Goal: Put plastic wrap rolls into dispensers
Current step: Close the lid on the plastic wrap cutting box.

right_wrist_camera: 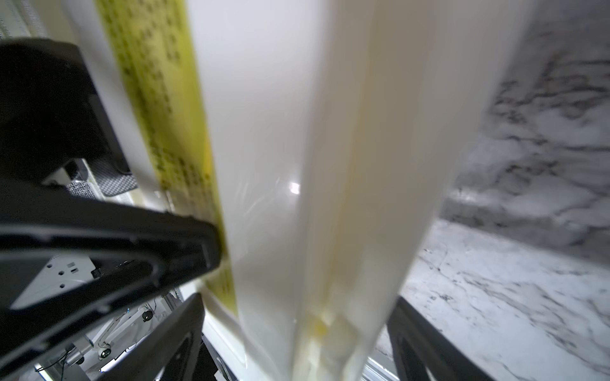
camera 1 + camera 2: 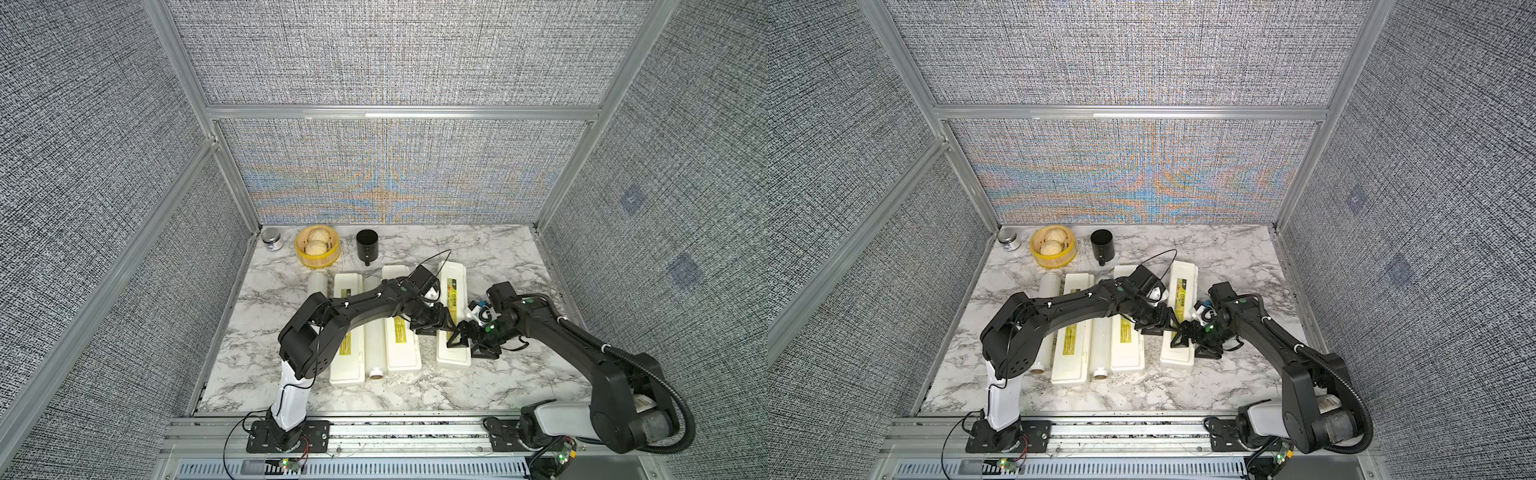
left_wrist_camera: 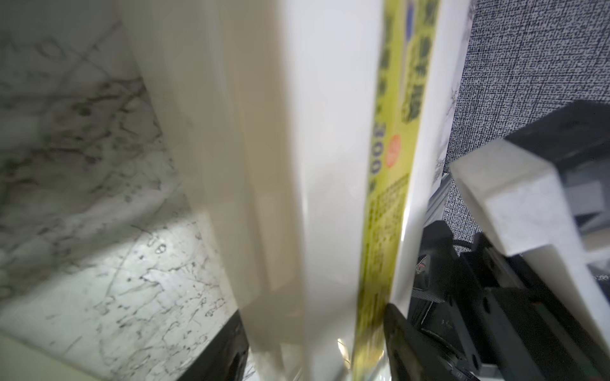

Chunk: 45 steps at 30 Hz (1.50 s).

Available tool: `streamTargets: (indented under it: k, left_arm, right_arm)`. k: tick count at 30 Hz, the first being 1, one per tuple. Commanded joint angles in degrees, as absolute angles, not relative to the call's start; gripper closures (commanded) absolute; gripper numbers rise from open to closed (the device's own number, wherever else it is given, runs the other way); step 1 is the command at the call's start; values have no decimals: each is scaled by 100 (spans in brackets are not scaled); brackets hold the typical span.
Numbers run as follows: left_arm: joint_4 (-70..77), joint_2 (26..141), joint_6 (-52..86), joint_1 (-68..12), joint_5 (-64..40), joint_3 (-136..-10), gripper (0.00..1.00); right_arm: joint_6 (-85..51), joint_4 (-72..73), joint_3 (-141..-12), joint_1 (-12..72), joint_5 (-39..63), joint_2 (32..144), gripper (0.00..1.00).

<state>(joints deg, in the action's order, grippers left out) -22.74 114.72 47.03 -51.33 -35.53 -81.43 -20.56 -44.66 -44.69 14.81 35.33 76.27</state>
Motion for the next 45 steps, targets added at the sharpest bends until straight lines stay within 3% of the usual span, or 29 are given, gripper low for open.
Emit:
streamTargets:
  k: [1,15,26,37,45]
  left_arm:
    - [-2707,11428,4715,-5210,-3345,-8008,38]
    - [-2335,11327,4877,-5275,-3478,-7525,40]
    - [-1924,11370,5071,-5339,-3645,-7225,41]
    - [-1881,11537,5115,-5388,-3636,-7093,40]
    - [-2259,11663,4881,-5267,-3533,-7603,39]
  right_arm:
    - [-2220,-4633,-4393,1511,3037,7514,13]
    - [-2805,-4027,-3907,1581,3673,7025,12]
    - [-3095,-3713,-3584,1569,3899,6871,22]
    - [-3080,-3630,-3515,1356,4009,6833,25]
    - [-2717,-3742,-3986,1072,3887,7048,18]
